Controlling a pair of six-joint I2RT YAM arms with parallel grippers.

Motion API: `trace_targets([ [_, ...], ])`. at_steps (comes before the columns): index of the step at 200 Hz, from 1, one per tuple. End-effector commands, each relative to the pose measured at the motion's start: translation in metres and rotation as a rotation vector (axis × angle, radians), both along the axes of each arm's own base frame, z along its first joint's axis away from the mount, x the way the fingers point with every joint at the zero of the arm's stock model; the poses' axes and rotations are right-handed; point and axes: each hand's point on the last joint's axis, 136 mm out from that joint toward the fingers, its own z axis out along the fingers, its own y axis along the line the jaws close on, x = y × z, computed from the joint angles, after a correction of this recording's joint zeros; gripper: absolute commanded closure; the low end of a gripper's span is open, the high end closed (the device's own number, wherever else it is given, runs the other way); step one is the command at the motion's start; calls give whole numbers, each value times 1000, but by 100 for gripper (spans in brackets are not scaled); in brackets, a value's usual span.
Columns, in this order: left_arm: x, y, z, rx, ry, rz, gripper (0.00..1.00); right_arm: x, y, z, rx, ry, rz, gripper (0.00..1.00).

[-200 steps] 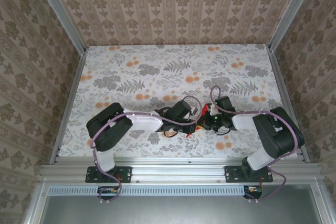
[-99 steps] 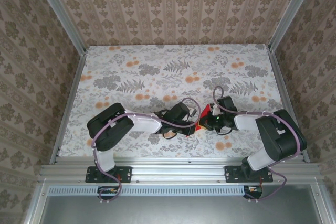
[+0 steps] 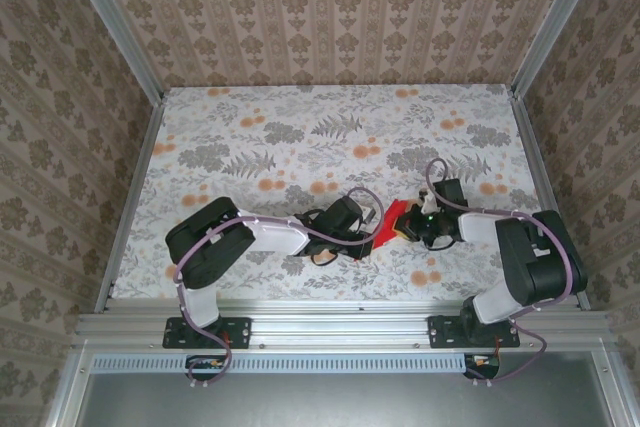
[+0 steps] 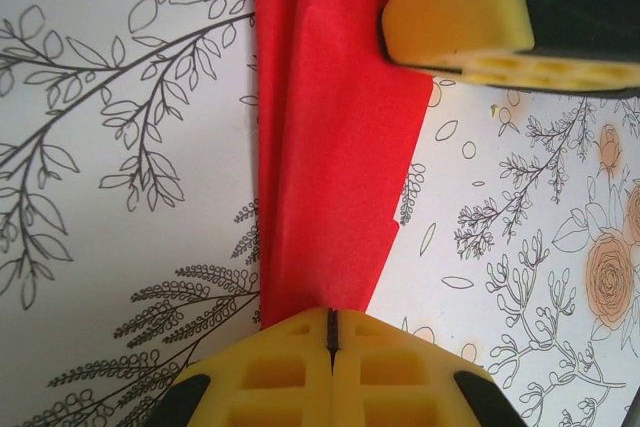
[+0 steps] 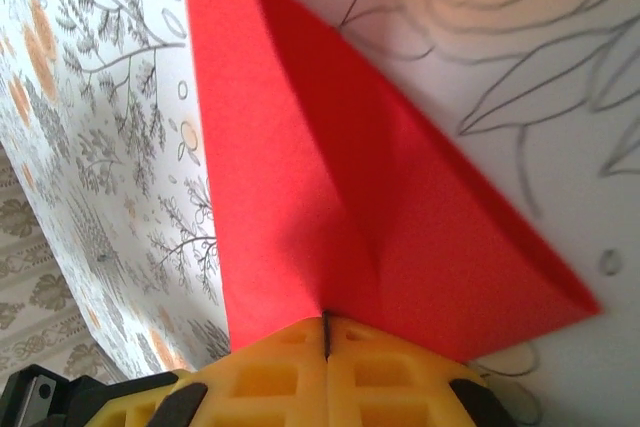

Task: Fold a paper plane with a square sheet of paper (pick it up from the middle)
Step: Fold the wing for the fifth time at the center of the table.

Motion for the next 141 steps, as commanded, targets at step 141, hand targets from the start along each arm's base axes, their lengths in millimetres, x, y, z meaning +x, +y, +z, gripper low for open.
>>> trace_targets([
  [141,-36,70,-78,358,140,-17,100,-5,43,91,177,-188,15,90],
])
